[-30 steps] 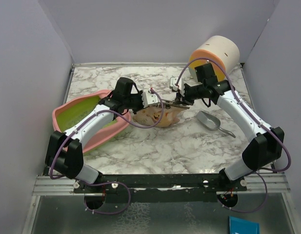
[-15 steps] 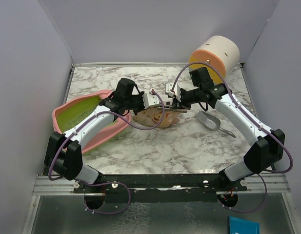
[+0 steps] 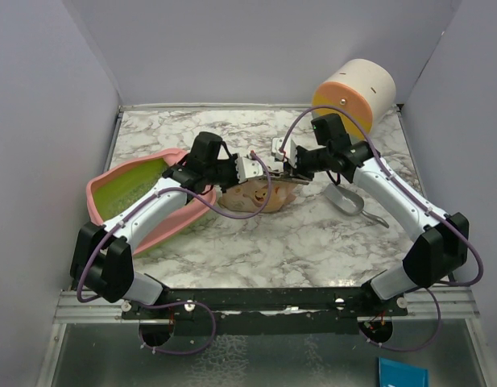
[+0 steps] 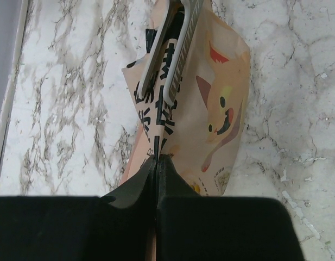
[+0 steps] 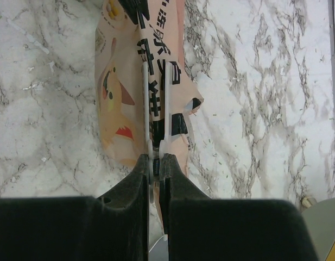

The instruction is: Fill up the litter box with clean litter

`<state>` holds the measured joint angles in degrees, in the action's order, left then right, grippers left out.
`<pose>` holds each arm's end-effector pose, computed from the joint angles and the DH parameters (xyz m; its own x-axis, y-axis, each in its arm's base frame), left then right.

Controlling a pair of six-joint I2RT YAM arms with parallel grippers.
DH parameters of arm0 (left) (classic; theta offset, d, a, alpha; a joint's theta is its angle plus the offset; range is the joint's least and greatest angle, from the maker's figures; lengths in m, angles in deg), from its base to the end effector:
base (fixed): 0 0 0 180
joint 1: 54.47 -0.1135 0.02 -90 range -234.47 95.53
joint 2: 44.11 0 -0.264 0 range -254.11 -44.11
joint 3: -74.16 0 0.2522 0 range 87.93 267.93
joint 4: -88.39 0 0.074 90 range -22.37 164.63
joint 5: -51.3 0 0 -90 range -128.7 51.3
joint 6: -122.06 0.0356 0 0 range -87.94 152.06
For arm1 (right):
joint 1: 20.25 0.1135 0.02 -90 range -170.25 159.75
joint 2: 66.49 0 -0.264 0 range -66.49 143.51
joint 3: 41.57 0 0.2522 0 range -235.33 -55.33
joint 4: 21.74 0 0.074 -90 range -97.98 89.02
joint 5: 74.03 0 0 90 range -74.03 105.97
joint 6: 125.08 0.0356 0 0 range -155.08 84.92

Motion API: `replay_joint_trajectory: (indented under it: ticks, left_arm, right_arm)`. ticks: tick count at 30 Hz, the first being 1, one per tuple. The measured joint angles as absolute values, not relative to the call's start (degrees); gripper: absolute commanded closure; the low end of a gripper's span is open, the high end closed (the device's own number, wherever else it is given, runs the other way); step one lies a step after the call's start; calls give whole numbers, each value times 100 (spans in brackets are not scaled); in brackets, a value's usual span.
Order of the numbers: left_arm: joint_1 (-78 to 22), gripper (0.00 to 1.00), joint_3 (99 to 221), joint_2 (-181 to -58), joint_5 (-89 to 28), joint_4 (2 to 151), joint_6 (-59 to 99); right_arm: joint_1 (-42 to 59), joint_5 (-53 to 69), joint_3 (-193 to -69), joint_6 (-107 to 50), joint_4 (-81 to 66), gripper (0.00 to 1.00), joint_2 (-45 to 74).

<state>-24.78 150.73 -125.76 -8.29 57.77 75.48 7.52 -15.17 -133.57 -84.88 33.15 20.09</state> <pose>0.2672 -0.1731 0.2913 0.1709 0.5849 -0.7929 0.9181 0.1976 0.3436 0.2774 0.1669 0.3214 0.0976 -0.6874 -0.7197 -0.9630 0.1173 -0.2427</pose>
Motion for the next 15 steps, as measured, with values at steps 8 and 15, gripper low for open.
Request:
replay_joint_trajectory:
  ticks: [8,15]
  left_arm:
    - [-2474,100,15001,-12567,-831,5919,7537]
    - [-2443,100,14907,-12517,-835,6017,7526]
  right_arm:
    - [757,-1659,-13317,-8652,3271,99,2053]
    - [807,-1888,-13217,-8851,3087,99,2164]
